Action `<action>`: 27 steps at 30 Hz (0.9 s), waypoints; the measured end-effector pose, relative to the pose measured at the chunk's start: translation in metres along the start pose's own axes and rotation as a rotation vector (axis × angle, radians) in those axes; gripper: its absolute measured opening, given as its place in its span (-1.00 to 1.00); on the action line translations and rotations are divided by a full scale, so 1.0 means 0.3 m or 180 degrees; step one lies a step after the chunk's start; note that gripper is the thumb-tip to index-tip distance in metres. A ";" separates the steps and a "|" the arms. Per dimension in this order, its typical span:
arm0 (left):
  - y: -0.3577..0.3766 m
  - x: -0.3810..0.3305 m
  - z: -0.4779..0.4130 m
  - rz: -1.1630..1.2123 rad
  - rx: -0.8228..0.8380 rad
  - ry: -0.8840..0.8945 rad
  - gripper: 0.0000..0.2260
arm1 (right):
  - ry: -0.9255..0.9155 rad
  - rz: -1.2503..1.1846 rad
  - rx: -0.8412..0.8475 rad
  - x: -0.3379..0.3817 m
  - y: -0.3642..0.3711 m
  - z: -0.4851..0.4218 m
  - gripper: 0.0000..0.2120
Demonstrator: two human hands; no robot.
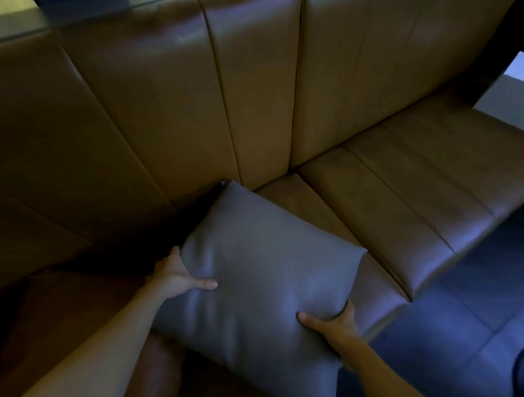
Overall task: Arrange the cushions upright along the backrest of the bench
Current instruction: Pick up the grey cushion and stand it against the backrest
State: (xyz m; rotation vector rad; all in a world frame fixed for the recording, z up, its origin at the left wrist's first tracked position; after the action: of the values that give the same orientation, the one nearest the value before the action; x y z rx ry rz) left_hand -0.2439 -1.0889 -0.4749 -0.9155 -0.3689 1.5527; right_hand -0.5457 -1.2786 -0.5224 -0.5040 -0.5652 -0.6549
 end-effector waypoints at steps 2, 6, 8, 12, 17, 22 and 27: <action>-0.003 -0.015 0.021 -0.0038 -0.0073 0.0022 0.48 | -0.0171 -0.0089 -0.0004 0.016 -0.009 0.018 0.56; -0.004 -0.072 0.059 0.0067 -0.0111 0.0107 0.38 | -0.0245 -0.0199 -0.0226 0.039 -0.068 0.036 0.32; 0.008 -0.120 0.066 0.0092 -0.0119 0.0195 0.38 | -0.0308 -0.0154 -0.0400 0.054 -0.104 0.047 0.44; 0.028 -0.237 0.051 -0.0054 -0.0139 0.0392 0.27 | -0.0369 -0.0207 -0.0692 0.079 -0.164 0.032 0.46; 0.039 -0.291 -0.046 -0.0089 -0.0088 0.0488 0.24 | -0.0432 -0.0005 -0.0846 0.082 -0.174 -0.050 0.27; 0.087 -0.219 -0.104 -0.0060 0.0150 0.0371 0.23 | -0.0254 -0.0040 -0.0567 0.031 -0.088 -0.075 0.46; 0.111 -0.178 -0.022 0.0238 -0.0175 0.0392 0.06 | 0.0252 0.0117 -0.0505 0.050 -0.086 -0.094 0.32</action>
State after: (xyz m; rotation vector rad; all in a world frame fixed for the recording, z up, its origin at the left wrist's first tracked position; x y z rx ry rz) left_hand -0.2645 -1.1479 -0.4841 -1.0727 -0.2934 1.5518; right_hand -0.5443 -1.3194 -0.5271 -0.6328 -0.4304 -0.6847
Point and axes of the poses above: each hand's wrist, its own z-axis away from the middle knuckle, its own y-axis out of the palm, x = y × z, the point moved 3 cm from there along -z, towards the middle knuckle, and after that the axes turned 4 degrees about z, right-handed, at the moved point
